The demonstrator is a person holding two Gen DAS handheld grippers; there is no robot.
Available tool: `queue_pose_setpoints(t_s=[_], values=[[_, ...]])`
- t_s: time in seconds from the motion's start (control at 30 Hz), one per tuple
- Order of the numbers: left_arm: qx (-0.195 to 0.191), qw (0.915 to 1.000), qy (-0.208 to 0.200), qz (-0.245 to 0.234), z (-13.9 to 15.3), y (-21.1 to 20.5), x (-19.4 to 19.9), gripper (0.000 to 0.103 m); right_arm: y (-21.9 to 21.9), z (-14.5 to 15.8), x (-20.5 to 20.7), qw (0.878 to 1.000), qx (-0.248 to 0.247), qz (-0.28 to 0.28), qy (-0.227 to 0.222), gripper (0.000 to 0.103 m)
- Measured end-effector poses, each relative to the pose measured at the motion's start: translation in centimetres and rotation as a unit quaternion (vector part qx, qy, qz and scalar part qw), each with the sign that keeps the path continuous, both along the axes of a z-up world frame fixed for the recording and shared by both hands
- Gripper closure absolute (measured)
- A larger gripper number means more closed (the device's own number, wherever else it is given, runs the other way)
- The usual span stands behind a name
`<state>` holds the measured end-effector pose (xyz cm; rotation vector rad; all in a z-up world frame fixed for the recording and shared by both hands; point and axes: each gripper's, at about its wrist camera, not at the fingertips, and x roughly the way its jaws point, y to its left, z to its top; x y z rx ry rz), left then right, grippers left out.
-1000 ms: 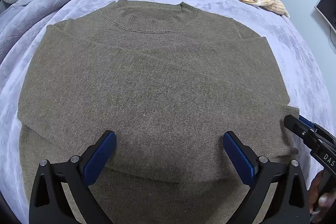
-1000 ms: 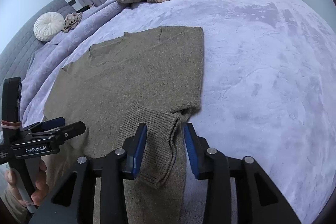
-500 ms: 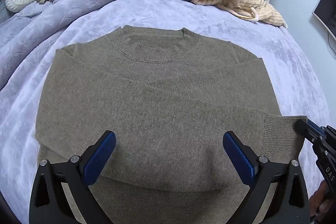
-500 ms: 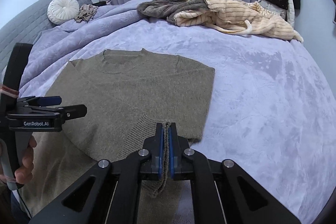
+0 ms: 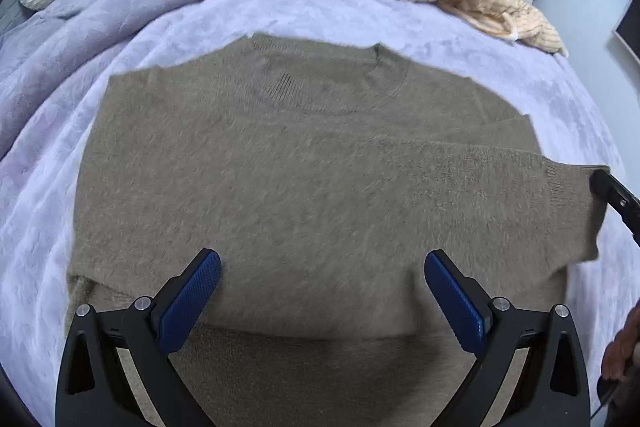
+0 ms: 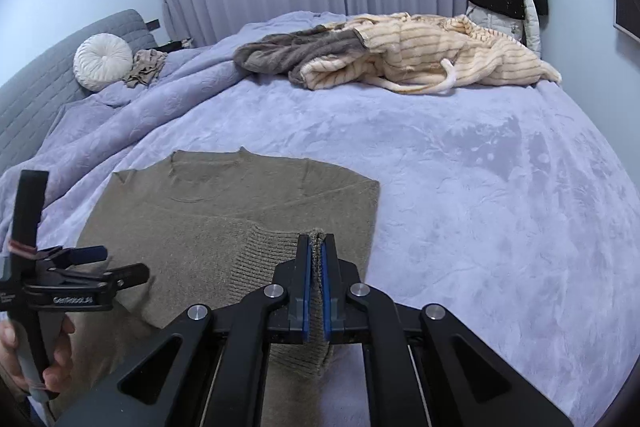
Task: Fold small clothes
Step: 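Pull the cuff with the right tool to straighten the folded sleeve, then open the right tool to release the sleeve cuff, then move both tools to the sweater's ribbed hem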
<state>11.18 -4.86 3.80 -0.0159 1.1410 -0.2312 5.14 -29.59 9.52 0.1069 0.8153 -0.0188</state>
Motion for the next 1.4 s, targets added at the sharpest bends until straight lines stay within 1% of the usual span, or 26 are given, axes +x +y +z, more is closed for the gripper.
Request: queue_pose_setpoints(t_s=[0.07,0.13,0.2,0.23,0.3,0.37,0.4,0.5,0.57,0.63,0.67,0.7,0.73,0.77,0.87,0.93,1.0,1.07,1.1,1.17,1.23,1.27,1.3,1.33,1.37,1.4], values=[[0.003,0.9999,0.014,0.005,-1.0,0.3,0.1,0.001,-0.1,-2.1,1.2,1.000,0.003,0.001,0.027,0.098],[0.008,0.9999,0.009,0.004,-1.1,0.6,-0.1,0.001,-0.2,-3.5,1.7,0.999,0.016,0.000,0.052,0.097],[0.011,0.9999,0.002,0.004,-0.6,1.0,-0.2,0.001,-0.5,-3.8,1.4,0.998,0.024,-0.012,0.059,0.095],[0.012,0.9999,-0.005,0.007,-0.3,1.4,-0.2,0.001,-0.8,-3.5,1.0,0.998,0.027,-0.020,0.055,0.091],[0.018,0.9995,-0.019,0.017,0.2,2.7,0.0,0.001,-1.4,-2.6,-0.1,0.998,0.027,-0.047,0.040,0.075],[0.023,0.9990,-0.014,0.034,-0.3,4.5,0.6,0.001,-1.4,-1.3,-1.7,0.997,0.024,-0.066,0.012,0.039],[0.025,0.9987,-0.007,0.045,-0.7,5.5,0.9,0.001,-1.3,-0.8,-2.3,0.997,0.025,-0.067,0.000,0.035],[0.024,0.9971,-0.001,0.073,-2.0,9.5,1.4,0.001,0.1,0.0,-3.3,0.998,0.034,-0.052,-0.001,0.035],[0.008,0.9964,0.003,0.084,-2.3,12.1,1.5,0.001,1.4,-0.1,-3.7,0.998,0.041,-0.036,0.006,0.035],[0.019,0.9951,0.002,0.096,-2.2,13.3,1.7,0.001,3.0,-0.5,-3.8,0.999,0.039,-0.016,0.014,0.035],[0.037,0.9931,0.005,0.111,-2.1,13.7,1.8,0.001,3.8,-0.8,-3.6,0.999,0.033,-0.008,0.020,0.035],[0.032,0.9924,0.010,0.119,-1.9,14.1,1.7,0.001,4.6,-1.2,-3.4,0.999,0.029,-0.001,0.027,0.035],[0.012,0.9924,0.017,0.121,-1.6,14.5,1.6,0.001,5.3,-1.7,-3.1,0.999,0.027,0.005,0.034,0.034],[0.002,0.9925,0.018,0.121,-1.4,14.5,1.4,0.001,6.0,-2.1,-2.8,0.999,0.025,0.012,0.040,0.035],[-0.012,0.9948,0.004,0.101,-0.1,12.8,-0.1,0.001,7.4,-3.4,-2.0,0.998,0.014,0.019,0.055,0.034],[-0.009,0.9980,-0.004,0.062,0.4,10.5,-1.3,0.001,7.4,-4.8,-1.4,0.997,0.009,0.018,0.077,0.033],[0.031,0.9990,-0.011,0.032,0.0,8.2,-2.1,0.001,7.0,-6.0,-0.9,0.993,-0.034,-0.011,0.109,0.033],[0.074,0.9970,0.016,0.015,-1.7,6.8,-1.8,0.001,7.0,-5.2,-1.6,0.994,-0.031,-0.025,0.105,0.033],[0.074,0.9969,0.020,0.017,-2.0,7.0,-2.0,0.001,7.3,-4.5,-2.1,0.994,-0.033,-0.028,0.098,0.033],[0.056,0.9978,0.015,0.031,-1.2,7.3,-2.2,0.001,8.0,-3.4,-2.7,0.996,-0.034,-0.019,0.080,0.031],[0.020,0.9991,0.010,0.035,-0.3,7.3,-2.5,0.001,9.1,-3.2,-2.7,0.997,-0.030,-0.009,0.076,0.026],[0.015,0.9994,0.006,0.030,-0.2,6.9,-2.7,0.001,9.8,-3.6,-2.5,0.996,-0.028,0.001,0.083,0.025],[0.034,0.9991,0.007,0.023,-0.6,6.4,-2.8,0.001,10.5,-4.5,-1.9,0.995,-0.029,0.012,0.098,0.024],[0.068,0.9974,0.020,0.015,-1.6,5.8,-2.6,0.001,10.9,-5.6,-1.3,0.992,-0.036,0.018,0.122,0.023],[0.083,0.9958,0.036,0.011,-2.3,5.6,-2.5,0.000,11.0,-7.3,-0.7,0.985,-0.055,0.012,0.165,0.024],[0.079,0.9959,0.042,0.013,-2.3,5.8,-2.7,0.000,11.1,-7.6,-0.8,0.983,-0.060,0.007,0.175,0.024]])
